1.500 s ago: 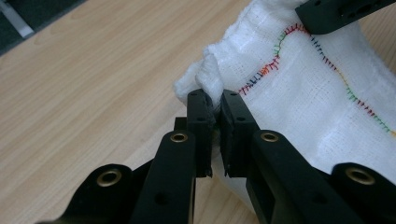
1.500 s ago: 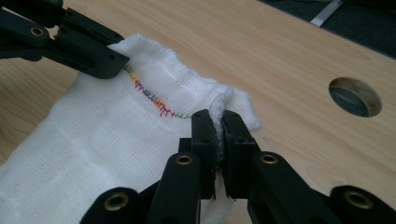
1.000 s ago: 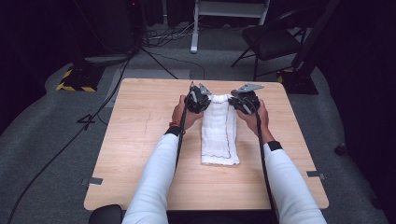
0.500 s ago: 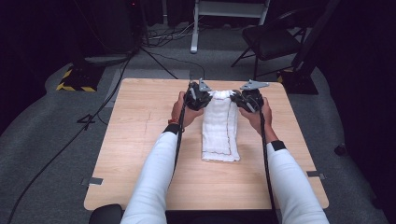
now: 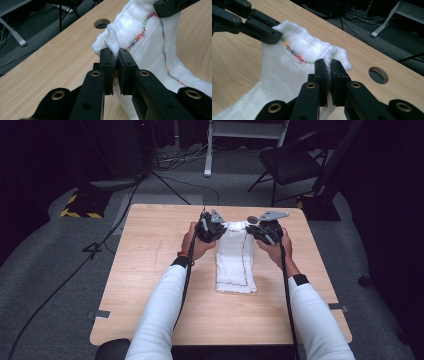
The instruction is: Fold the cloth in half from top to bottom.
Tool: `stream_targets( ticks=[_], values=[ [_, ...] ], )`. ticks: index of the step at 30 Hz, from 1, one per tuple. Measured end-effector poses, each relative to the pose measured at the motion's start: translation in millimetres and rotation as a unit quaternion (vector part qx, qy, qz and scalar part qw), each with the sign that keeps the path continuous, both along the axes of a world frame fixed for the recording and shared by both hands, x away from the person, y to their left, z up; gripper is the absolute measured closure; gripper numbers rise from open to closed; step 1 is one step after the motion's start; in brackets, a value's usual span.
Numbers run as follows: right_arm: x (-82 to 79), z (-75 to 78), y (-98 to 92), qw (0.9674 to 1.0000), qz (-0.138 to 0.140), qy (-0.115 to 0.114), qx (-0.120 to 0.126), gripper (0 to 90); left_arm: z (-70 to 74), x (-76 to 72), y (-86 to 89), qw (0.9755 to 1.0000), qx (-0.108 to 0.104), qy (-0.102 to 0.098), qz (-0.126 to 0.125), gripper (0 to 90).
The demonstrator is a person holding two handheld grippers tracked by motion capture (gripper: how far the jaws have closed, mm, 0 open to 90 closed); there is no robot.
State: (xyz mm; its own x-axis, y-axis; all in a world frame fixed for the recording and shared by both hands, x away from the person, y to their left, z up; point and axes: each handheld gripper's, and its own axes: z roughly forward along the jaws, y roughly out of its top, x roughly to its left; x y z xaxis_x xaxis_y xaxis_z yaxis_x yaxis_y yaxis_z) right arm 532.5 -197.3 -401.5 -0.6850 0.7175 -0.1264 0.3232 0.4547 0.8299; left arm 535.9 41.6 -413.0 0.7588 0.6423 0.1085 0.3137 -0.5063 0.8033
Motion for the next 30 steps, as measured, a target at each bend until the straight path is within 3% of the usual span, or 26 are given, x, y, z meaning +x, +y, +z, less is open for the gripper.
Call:
stream_targets(
  ticks=[13,21,30],
  values=[
    [-7.6,-9.3,-3.9,0.9998,0.016,0.009,0.003,85.7,-12.2,-6.3,2.6,0.9999,-0.009,0.006,-0.013,82.3],
    [-15.0,-16.1,-8.4,0.9994,0.028,0.017,0.009,85.7,-17.1,-16.5,5.8,0.9992,-0.013,0.012,-0.035,81.4],
    [-26.8,-24.1,-8.6,0.9985,0.048,0.025,0.007,85.8,-21.1,-31.4,9.9,0.9986,0.002,0.003,-0.052,81.0]
  ],
)
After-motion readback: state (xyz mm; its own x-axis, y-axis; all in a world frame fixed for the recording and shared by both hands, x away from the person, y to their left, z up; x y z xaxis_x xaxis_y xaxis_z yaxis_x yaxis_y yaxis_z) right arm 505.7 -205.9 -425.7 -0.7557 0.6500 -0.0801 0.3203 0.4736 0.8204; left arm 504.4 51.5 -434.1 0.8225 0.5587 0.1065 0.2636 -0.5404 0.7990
